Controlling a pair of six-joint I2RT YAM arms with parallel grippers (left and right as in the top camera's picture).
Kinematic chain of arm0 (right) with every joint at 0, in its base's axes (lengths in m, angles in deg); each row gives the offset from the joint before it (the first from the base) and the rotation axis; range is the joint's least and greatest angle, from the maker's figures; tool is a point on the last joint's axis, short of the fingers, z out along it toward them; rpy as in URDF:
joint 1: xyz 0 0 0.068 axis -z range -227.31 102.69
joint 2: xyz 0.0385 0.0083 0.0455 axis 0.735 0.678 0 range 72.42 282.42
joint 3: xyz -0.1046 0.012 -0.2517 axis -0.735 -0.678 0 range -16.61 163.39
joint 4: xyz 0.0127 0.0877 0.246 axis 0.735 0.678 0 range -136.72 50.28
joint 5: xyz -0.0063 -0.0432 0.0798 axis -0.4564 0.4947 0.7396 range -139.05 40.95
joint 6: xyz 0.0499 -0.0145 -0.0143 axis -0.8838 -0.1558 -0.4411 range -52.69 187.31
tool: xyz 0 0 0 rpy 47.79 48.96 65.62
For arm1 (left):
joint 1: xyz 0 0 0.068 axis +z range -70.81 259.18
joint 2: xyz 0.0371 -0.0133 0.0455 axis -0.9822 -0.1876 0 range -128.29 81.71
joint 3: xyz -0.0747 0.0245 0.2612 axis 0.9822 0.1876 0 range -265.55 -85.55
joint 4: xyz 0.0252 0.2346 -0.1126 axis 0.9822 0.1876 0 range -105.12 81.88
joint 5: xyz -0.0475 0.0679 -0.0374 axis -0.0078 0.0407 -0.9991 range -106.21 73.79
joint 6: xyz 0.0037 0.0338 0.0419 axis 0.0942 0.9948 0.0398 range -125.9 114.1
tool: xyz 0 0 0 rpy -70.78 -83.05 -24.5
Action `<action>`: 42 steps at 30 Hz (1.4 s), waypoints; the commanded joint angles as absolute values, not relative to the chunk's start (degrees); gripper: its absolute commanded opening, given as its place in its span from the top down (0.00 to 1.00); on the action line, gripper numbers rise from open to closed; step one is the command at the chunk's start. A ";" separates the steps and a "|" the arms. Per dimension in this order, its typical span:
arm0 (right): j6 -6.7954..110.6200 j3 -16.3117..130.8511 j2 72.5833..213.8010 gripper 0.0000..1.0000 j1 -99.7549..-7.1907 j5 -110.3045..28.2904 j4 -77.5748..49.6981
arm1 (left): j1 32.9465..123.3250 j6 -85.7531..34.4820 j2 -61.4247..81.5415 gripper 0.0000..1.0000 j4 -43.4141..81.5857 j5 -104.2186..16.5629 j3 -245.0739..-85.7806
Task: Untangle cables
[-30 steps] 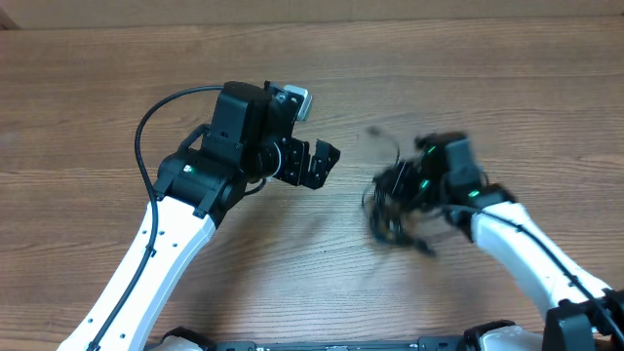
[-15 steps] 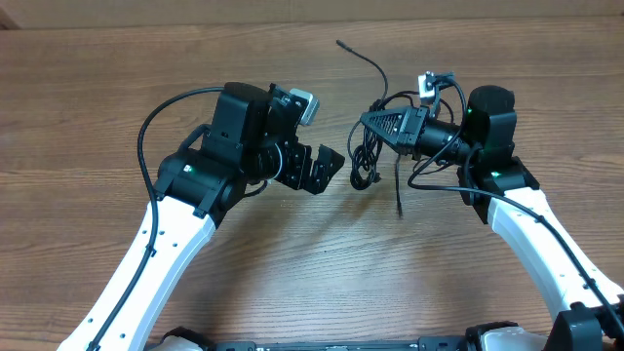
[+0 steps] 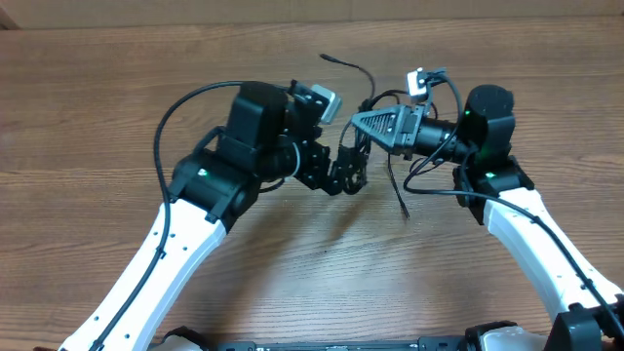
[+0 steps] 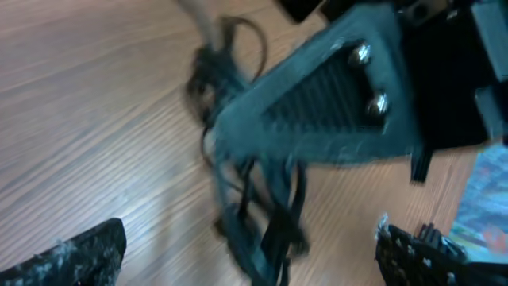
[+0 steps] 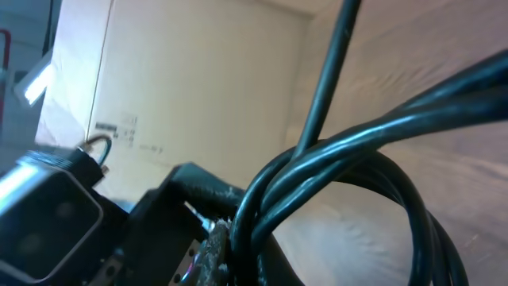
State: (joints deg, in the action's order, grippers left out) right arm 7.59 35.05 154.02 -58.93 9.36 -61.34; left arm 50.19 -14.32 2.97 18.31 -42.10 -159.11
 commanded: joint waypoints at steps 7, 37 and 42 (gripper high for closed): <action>7.08 36.82 153.87 0.96 -62.49 10.83 -62.93 | 49.54 -15.35 -1.32 0.24 17.68 -42.76 -159.64; 10.60 36.80 153.87 0.08 -52.70 9.47 -56.26 | 55.11 -19.44 3.71 0.96 18.99 -43.15 -159.64; 14.08 36.78 153.85 0.01 -53.88 4.05 -46.65 | 60.11 -32.27 4.87 0.96 17.48 -42.65 -159.64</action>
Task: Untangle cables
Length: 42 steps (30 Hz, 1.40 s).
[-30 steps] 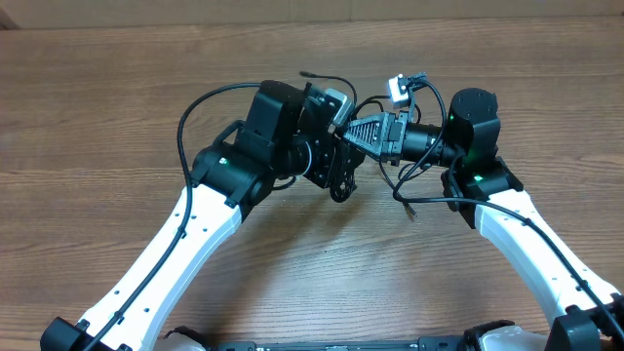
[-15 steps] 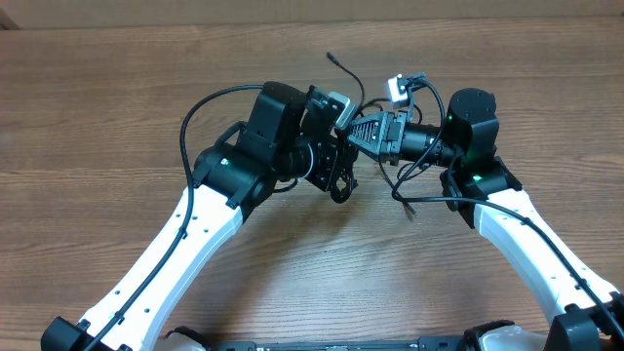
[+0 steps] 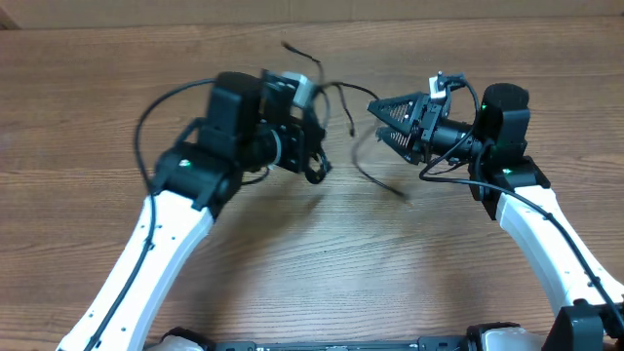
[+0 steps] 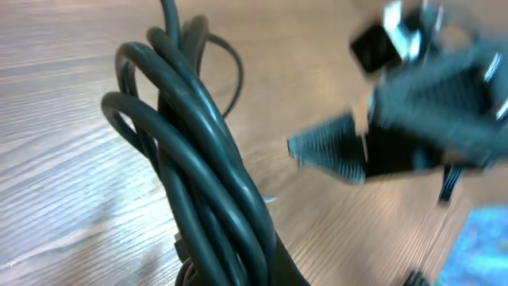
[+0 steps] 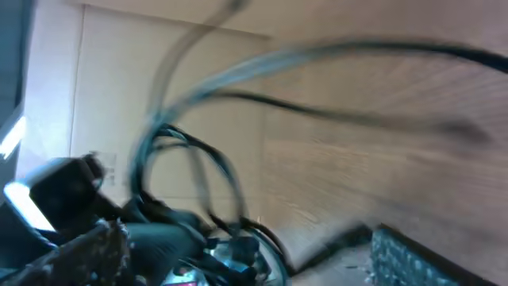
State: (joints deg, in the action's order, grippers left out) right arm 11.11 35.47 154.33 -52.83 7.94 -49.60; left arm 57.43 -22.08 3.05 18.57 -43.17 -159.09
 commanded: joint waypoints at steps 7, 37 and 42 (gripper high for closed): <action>16.37 36.78 152.47 0.00 -60.06 -6.18 -37.42 | 63.57 -55.20 4.87 0.96 17.20 -41.71 -159.64; -14.16 36.78 152.43 0.68 -69.53 1.14 -49.29 | 63.50 -73.21 4.87 0.96 18.51 -35.83 -159.64; -14.75 36.78 152.43 0.76 -70.90 -1.09 -49.25 | 63.39 -74.87 4.87 0.96 18.48 -36.83 -159.64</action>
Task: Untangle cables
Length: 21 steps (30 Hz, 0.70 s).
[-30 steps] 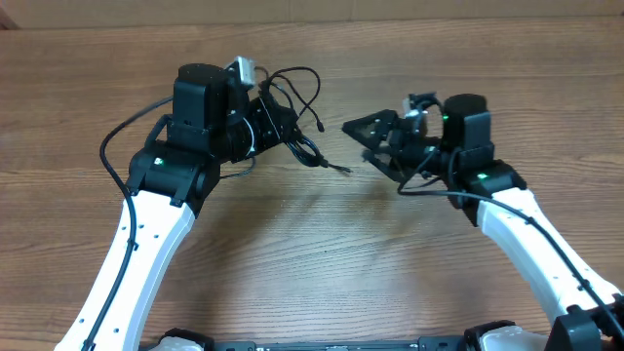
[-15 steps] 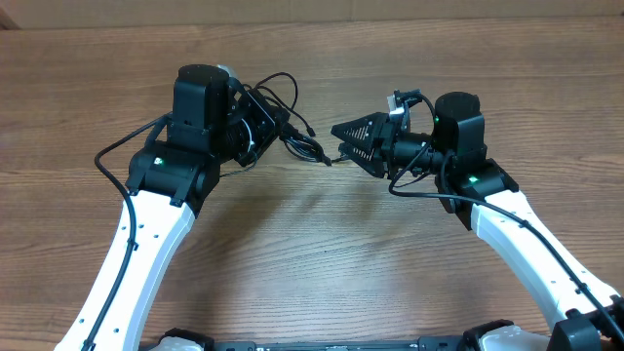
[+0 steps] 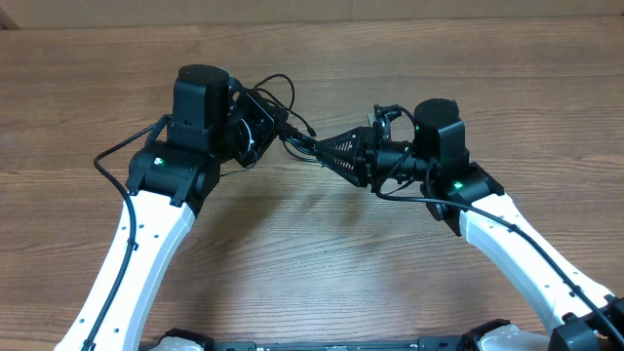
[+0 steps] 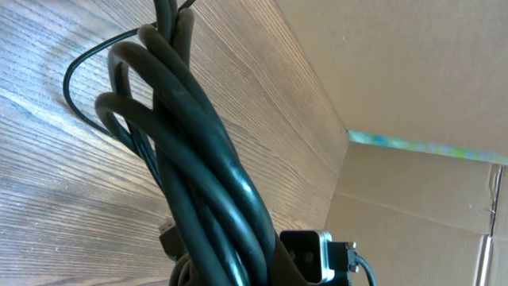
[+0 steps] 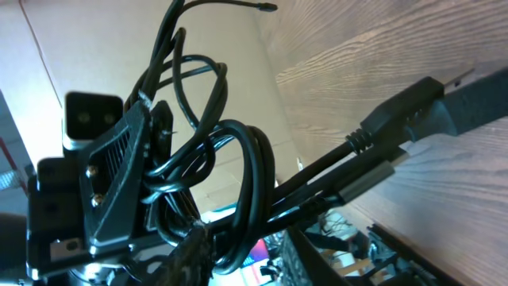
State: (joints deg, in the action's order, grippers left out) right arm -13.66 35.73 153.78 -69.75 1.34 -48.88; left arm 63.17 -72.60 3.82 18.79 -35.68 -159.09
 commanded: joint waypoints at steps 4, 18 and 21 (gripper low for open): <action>-14.71 36.78 152.47 0.81 -71.76 -3.25 -49.23 | 63.42 -77.21 4.87 0.96 18.46 -37.47 -159.64; -11.93 36.71 152.80 0.85 -77.31 -8.69 -45.77 | 63.42 -86.34 4.87 0.96 15.18 -37.40 -159.64; -11.89 36.71 152.80 0.87 -78.40 -9.46 -45.75 | 63.42 -87.22 4.87 0.96 14.57 -37.40 -159.64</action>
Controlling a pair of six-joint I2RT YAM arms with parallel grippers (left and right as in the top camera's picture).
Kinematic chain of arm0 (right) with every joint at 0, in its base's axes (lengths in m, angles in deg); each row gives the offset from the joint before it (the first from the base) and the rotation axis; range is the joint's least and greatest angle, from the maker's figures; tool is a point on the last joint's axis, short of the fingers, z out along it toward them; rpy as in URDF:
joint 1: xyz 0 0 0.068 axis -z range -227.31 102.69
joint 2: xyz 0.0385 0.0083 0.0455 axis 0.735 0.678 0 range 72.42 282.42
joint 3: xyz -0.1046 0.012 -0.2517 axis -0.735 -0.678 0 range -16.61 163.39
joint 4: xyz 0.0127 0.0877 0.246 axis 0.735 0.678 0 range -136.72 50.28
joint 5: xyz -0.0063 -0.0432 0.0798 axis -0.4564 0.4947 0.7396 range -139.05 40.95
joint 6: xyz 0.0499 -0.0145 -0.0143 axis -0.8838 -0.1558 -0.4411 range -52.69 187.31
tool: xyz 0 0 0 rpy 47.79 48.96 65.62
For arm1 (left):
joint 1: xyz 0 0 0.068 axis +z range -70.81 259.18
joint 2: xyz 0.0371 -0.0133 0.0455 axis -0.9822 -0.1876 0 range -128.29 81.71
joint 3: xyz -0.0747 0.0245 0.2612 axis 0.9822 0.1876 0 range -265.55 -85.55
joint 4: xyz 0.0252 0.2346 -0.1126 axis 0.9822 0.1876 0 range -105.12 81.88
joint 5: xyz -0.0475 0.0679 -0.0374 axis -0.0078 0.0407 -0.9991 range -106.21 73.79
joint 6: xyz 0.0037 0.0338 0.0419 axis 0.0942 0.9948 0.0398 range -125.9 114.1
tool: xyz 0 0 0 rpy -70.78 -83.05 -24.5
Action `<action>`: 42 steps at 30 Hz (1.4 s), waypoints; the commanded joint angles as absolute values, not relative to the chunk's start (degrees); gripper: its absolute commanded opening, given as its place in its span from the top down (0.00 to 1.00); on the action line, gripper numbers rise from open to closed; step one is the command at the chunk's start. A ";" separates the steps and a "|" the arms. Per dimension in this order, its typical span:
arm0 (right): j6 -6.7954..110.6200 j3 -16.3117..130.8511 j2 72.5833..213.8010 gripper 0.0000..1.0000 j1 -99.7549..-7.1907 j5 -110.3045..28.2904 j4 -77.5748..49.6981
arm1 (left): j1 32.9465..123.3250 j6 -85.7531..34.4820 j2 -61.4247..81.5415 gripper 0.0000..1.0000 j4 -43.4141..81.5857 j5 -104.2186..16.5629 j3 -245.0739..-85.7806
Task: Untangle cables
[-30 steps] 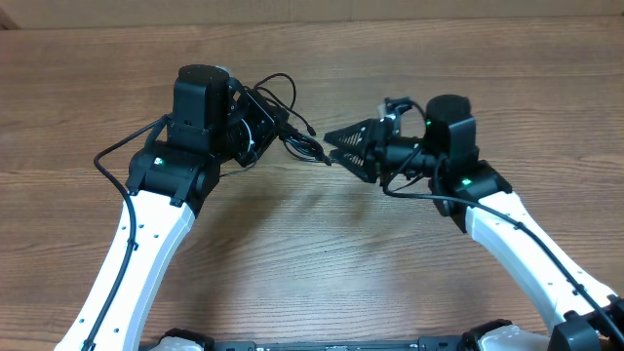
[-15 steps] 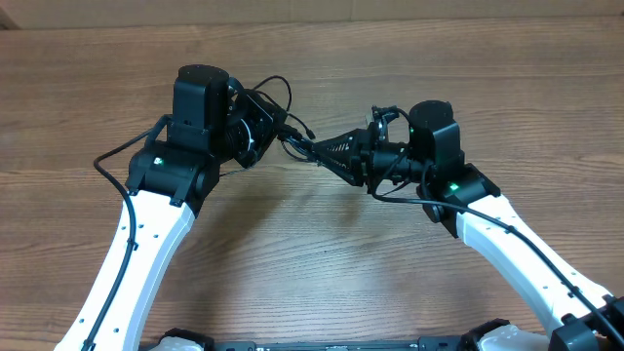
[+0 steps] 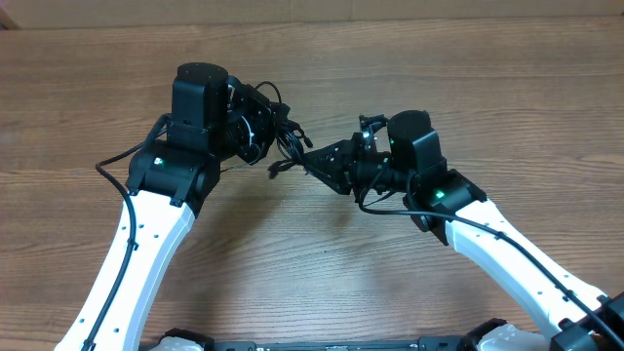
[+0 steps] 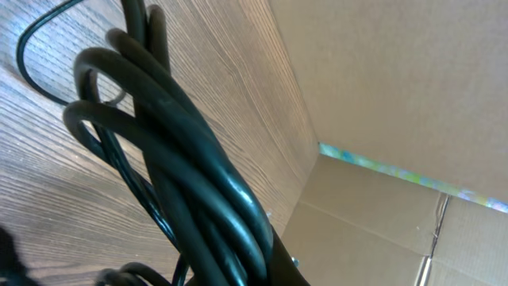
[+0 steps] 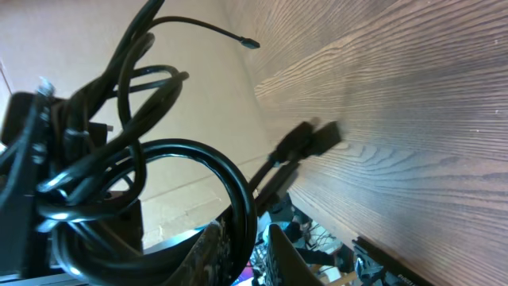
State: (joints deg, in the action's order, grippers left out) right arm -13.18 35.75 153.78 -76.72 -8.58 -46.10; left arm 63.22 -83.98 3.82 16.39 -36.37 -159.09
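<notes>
A tangled bundle of black cables (image 3: 285,136) hangs above the table's middle. My left gripper (image 3: 263,132) is shut on it. In the left wrist view the thick strands (image 4: 167,143) run up from the jaws, which hide under them. My right gripper (image 3: 317,166) points left into the bundle. Its fingers (image 5: 218,250) stand close on either side of one thick loop (image 5: 198,151). A thin lead with a small tip (image 5: 250,44) sticks out above. A plug end (image 3: 276,168) dangles below the bundle.
The wooden table (image 3: 312,283) spreads under both arms. A cardboard wall (image 4: 381,79) stands along the table's far edge. Both arms' own black supply cables loop beside them.
My right gripper has moved left, nearer the bundle, and its fingers have narrowed onto one loop. The plugs that lay between its fingers now hang clear. The left gripper still holds the bundle.
At first the right gripper held the tangle at the back middle, with my left gripper open beside it. Then the left had the bundle and the right stood open, apart. Later the right came back open around the cable ends, and now it has one loop.
</notes>
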 commanded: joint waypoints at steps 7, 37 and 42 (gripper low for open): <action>-11.69 36.71 152.80 0.90 -80.50 -10.77 -45.25 | 63.42 -90.04 4.87 0.96 12.82 -36.99 -159.64; -29.13 36.71 152.80 0.47 -77.74 -6.37 -47.63 | 63.42 -42.83 4.87 0.96 14.88 -33.84 -159.64; -40.59 36.71 152.80 0.51 -77.70 -4.78 -50.06 | 63.39 -40.40 4.87 0.96 14.42 -34.34 -159.64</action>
State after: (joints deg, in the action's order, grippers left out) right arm -30.18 35.88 153.59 -77.77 -6.64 -48.83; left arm 63.22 -45.91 3.82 15.23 -34.36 -159.00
